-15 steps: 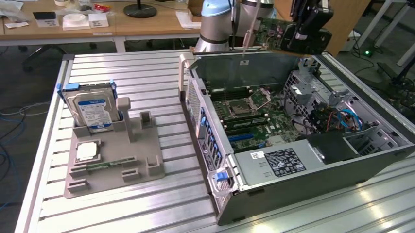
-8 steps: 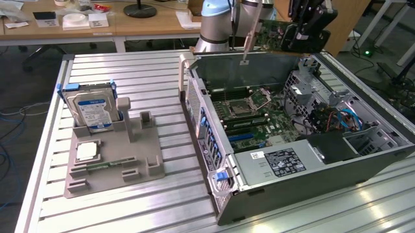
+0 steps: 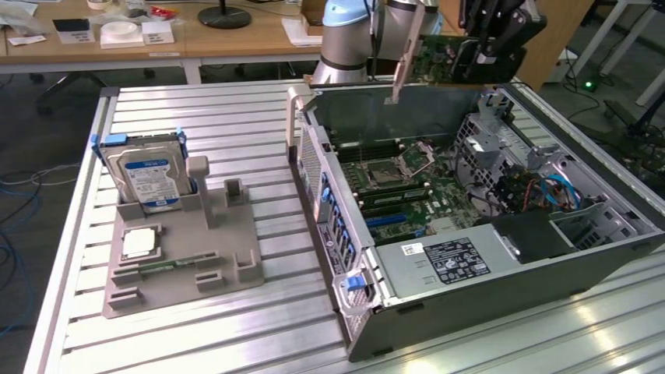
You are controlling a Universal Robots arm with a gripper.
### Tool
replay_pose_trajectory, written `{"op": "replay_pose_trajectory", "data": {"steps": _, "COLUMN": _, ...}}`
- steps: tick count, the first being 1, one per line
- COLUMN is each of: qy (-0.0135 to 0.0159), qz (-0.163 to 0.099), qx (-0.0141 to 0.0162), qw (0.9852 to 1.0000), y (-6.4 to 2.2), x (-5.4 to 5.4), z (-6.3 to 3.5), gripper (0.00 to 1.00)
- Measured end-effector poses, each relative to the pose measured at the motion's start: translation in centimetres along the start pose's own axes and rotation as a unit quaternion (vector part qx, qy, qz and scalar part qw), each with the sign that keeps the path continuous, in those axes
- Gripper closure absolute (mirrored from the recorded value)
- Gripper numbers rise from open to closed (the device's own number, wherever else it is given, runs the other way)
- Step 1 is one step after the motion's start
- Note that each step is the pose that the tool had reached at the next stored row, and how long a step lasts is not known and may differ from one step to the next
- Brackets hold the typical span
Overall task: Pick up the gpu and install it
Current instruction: 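Insert the gpu into the slot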
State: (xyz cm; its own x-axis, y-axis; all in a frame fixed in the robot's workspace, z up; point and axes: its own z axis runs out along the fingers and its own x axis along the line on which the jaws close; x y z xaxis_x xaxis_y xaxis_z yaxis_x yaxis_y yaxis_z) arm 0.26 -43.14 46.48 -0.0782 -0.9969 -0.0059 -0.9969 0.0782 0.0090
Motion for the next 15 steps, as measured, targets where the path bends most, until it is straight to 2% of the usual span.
{"op": "replay_pose_trajectory", "data": {"steps": 6, "qy": 0.0004, "qz": -0.037, "qx": -0.0002, "qw": 0.9993, "y": 0.0, "x": 0.0, "z": 0.01, "gripper": 0.72}}
{"op": "replay_pose_trajectory", "data": {"steps": 15, "qy": 0.0004, "qz": -0.037, "qx": -0.0001, "qw": 0.9993, "y": 0.0, "x": 0.0, "z": 0.01, "gripper": 0.72}}
